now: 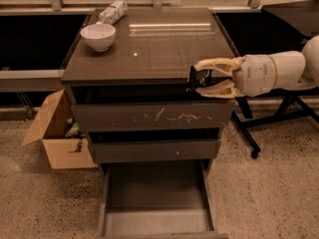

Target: Pick rxbar chocolate from bottom drawer and place on counter

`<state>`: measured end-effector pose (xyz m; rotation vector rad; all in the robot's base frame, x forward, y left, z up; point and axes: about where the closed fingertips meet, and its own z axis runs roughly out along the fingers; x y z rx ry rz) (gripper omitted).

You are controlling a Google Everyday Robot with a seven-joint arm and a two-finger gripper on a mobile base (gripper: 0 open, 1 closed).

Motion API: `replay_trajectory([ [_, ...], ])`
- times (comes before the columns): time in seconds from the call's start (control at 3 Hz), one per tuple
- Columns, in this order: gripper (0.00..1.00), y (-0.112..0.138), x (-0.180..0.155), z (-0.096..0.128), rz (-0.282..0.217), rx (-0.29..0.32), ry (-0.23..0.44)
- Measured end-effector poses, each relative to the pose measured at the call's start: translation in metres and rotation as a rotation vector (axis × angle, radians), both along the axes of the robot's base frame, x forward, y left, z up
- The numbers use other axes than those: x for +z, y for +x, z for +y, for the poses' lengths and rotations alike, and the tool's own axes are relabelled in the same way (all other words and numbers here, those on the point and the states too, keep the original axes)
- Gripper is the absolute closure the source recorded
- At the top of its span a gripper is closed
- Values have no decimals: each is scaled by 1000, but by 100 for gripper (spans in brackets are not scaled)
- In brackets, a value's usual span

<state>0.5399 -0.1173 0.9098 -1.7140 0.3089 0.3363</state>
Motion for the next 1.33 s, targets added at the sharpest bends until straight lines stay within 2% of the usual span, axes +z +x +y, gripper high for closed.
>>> replay_trajectory([
  [0.33, 100, 0, -1, 2, 2, 3, -1],
  [0.67, 100, 17, 8, -3, 13, -16, 18],
  [1.0, 100, 54, 19, -6, 67, -19, 67],
  [1.33, 100, 95, 26, -1, 137, -30, 87],
])
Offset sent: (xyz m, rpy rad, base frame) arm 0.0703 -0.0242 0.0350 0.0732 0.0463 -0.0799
